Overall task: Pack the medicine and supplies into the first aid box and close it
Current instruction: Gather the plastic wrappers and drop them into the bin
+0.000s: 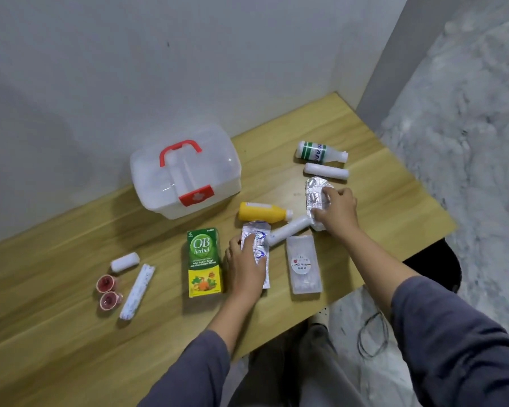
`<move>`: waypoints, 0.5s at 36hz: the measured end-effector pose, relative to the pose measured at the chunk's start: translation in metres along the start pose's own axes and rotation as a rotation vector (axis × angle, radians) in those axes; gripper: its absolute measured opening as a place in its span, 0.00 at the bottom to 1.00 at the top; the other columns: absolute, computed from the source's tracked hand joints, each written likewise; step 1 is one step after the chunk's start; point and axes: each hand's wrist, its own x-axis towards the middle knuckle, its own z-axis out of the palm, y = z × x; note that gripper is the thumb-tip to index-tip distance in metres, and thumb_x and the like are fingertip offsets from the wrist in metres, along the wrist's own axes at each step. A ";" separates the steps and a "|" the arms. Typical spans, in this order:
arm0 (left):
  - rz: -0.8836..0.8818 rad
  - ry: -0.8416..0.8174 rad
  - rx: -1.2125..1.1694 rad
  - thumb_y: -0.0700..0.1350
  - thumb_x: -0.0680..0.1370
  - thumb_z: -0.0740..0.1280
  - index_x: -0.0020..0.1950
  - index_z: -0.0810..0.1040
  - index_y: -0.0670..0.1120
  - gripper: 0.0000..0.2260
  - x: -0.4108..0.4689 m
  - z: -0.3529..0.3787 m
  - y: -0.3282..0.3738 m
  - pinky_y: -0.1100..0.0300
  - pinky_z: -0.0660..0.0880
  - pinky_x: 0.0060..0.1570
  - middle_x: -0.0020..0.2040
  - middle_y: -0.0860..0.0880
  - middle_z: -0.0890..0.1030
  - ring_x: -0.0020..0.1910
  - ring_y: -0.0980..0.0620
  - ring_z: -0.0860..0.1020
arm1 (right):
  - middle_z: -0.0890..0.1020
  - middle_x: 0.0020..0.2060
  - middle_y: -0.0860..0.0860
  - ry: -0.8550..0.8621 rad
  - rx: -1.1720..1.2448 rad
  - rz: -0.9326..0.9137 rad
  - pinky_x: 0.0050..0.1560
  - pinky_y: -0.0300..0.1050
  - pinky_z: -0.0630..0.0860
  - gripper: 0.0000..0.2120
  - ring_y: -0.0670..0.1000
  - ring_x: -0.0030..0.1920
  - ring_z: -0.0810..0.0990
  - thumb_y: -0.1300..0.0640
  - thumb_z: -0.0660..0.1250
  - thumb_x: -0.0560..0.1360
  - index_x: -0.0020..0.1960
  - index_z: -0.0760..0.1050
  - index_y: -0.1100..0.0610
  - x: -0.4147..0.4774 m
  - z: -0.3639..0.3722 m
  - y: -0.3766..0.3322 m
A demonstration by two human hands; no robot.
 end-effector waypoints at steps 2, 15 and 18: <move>-0.042 -0.007 -0.063 0.41 0.72 0.70 0.65 0.70 0.48 0.22 0.001 -0.004 0.004 0.59 0.66 0.54 0.62 0.44 0.68 0.59 0.42 0.71 | 0.68 0.61 0.61 -0.011 0.069 0.037 0.60 0.47 0.68 0.24 0.61 0.63 0.67 0.58 0.72 0.69 0.64 0.70 0.57 -0.001 -0.004 0.000; -0.036 0.008 -0.320 0.35 0.68 0.71 0.61 0.73 0.44 0.23 0.004 -0.047 0.009 0.68 0.66 0.46 0.59 0.45 0.75 0.53 0.50 0.74 | 0.74 0.62 0.58 0.030 0.298 -0.003 0.57 0.44 0.70 0.25 0.57 0.61 0.74 0.65 0.71 0.69 0.65 0.71 0.59 -0.012 -0.033 -0.001; 0.000 0.116 -0.376 0.35 0.67 0.72 0.59 0.74 0.45 0.22 0.005 -0.060 0.016 0.65 0.68 0.47 0.57 0.46 0.76 0.53 0.48 0.75 | 0.75 0.61 0.58 0.049 0.295 -0.058 0.54 0.41 0.67 0.24 0.56 0.61 0.74 0.66 0.71 0.69 0.64 0.72 0.60 -0.013 -0.046 -0.005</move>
